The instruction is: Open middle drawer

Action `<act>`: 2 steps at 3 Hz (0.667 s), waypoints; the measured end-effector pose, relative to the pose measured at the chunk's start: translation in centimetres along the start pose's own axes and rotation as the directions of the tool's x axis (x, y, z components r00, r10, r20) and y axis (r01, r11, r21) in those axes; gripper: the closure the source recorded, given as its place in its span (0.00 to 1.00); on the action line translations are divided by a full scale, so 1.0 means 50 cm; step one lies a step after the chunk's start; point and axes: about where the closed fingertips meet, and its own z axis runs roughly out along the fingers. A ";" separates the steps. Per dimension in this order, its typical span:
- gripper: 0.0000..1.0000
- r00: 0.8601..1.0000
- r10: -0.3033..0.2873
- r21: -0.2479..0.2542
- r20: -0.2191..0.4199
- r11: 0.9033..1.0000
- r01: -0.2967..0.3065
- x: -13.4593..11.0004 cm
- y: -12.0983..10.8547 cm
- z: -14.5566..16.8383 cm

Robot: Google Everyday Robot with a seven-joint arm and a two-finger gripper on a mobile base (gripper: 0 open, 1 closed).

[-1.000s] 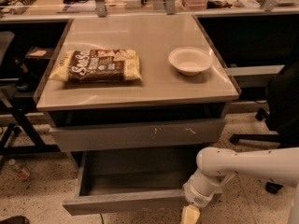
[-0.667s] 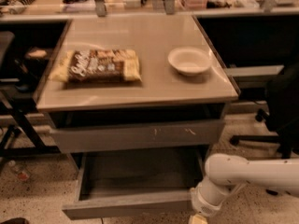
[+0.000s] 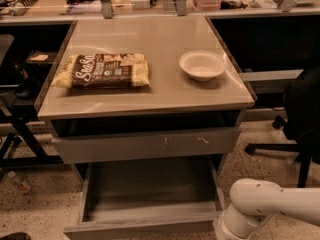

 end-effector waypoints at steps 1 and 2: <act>0.00 1.000 0.000 0.000 0.000 1.000 0.000 0.000 0.000 0.000; 0.00 0.999 -0.021 0.053 0.035 0.998 0.019 -0.024 -0.005 -0.049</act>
Offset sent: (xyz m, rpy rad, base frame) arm 0.0422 0.0041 0.0696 0.0419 -0.1896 -0.0236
